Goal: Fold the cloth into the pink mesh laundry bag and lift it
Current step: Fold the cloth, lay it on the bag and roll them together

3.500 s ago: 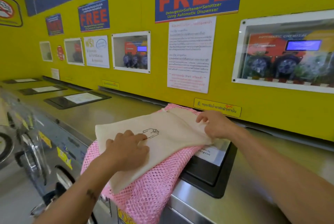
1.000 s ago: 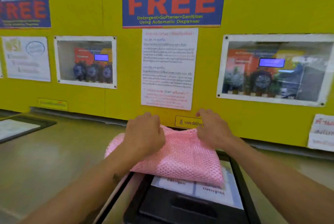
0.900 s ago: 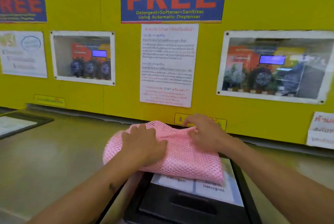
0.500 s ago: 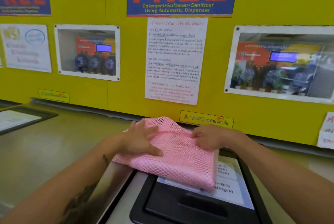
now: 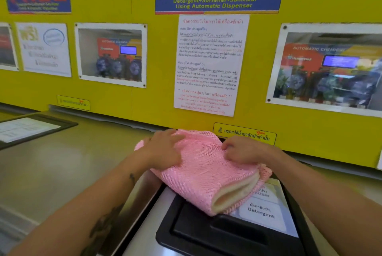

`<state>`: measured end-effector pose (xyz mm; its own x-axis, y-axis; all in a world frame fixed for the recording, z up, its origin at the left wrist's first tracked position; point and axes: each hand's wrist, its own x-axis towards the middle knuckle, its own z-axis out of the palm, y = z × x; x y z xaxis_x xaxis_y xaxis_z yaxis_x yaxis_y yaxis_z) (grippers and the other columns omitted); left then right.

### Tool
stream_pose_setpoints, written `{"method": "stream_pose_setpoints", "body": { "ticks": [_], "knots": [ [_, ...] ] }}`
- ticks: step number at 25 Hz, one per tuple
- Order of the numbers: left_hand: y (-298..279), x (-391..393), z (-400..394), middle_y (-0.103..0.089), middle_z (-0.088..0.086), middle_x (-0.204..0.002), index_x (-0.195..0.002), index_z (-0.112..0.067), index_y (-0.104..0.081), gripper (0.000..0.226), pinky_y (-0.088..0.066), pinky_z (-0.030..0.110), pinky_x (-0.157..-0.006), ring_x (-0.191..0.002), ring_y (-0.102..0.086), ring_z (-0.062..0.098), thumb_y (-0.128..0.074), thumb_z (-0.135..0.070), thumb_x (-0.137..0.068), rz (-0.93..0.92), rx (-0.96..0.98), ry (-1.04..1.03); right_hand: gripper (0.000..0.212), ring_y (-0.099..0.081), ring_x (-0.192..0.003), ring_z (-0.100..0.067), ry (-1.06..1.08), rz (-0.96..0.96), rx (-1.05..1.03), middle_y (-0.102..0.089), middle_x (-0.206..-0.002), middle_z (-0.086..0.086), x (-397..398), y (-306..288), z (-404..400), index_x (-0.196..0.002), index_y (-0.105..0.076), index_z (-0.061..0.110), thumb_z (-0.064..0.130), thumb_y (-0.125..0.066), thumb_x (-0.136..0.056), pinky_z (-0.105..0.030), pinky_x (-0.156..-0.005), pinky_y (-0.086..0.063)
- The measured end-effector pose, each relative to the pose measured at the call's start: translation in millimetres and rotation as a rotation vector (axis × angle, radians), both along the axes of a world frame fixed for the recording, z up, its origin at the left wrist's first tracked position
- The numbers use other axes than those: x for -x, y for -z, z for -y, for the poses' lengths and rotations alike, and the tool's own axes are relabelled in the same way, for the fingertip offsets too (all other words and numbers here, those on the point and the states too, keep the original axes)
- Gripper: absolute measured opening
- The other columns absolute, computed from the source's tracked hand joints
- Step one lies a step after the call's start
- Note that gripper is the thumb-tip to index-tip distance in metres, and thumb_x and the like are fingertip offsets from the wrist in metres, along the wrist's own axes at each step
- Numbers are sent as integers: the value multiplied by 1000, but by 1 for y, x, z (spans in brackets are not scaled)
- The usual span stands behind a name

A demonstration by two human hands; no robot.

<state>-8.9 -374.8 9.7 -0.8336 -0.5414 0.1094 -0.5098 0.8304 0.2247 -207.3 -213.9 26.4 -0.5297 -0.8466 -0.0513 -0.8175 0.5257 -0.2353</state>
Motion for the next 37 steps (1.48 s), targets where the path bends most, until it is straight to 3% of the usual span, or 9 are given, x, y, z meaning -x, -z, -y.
{"method": "stream_pose_setpoints", "body": {
  "ticks": [4,8,13,17,20,23,27,33,37],
  "knots": [
    [-15,-30,-6,-51,8,-137,-132,-24,-54,48,-45,44,-99,-121,-51,30,-49,-37,-86,-222,52,-262,24,-42,-57,-13,118,398,9,-50,-87,-6,-7,-13,-23,-108,-47,13,26,-60,-93,-26,-46,-33],
    [-19,-50,-34,-38,9,-155,-146,-13,-40,67,-34,36,-108,-137,-41,29,-32,-55,-95,66,-89,-354,56,-59,-93,-20,95,322,219,-55,-122,-7,-11,-1,-18,-143,-31,24,35,-54,-94,-30,-67,-41],
    [-9,-41,-68,-29,8,-159,-154,-25,-19,77,-37,37,-106,-136,-40,31,-51,-41,-86,-95,-337,-364,60,-62,-71,-15,77,480,453,-62,-106,-3,-20,16,-14,-144,-37,31,9,-55,-91,-25,-55,-45],
    [-8,-53,-92,-41,0,-142,-148,-45,-26,82,-55,28,-67,-90,-65,18,-52,-4,-82,-471,-473,-327,75,-63,-74,-30,-55,762,445,-64,-112,-16,-21,13,-14,-139,-39,44,-2,-58,-84,-40,-62,-46],
    [-4,-74,-103,-49,-6,-124,-144,-45,-36,76,-41,18,-39,-49,-56,5,-46,3,-87,-632,-464,-364,82,-59,-74,-29,-228,759,379,-52,-141,-5,-31,11,-8,-142,-41,48,-8,-55,-83,-35,-57,-44],
    [-1,-107,-116,-53,1,-139,-134,-41,-54,63,-48,18,-55,-66,-61,7,-48,3,-89,-734,-436,-435,70,-66,-92,-37,-324,677,345,-45,-147,9,-65,1,-12,-131,-62,35,-14,-44,-84,-32,-61,-50],
    [-12,-178,-132,-53,2,-140,-132,-36,-58,53,-50,23,-69,-74,-59,2,-51,-2,-93,-835,-382,-492,62,-58,-76,-29,-390,666,387,-54,-139,-2,-128,-15,-19,-121,-70,28,-13,-44,-82,-31,-56,-39],
    [-4,-311,-158,-49,-9,-126,-136,-37,-55,59,-47,5,-56,-62,-57,-17,-52,0,-90,-931,-281,-570,63,-66,-102,-40,-454,653,500,-63,-109,10,-266,-8,-19,-120,-70,33,-11,-45,-83,-38,-69,-50],
    [111,-411,-177,-45,-12,-122,-136,-32,-55,57,-41,-2,-52,-61,-56,-22,-51,3,-91,-992,-235,-589,63,-65,-61,-5,-532,663,530,-62,-125,-1,-367,102,-16,-123,-68,32,-10,-44,-82,-17,-47,-43]
  ]
}}
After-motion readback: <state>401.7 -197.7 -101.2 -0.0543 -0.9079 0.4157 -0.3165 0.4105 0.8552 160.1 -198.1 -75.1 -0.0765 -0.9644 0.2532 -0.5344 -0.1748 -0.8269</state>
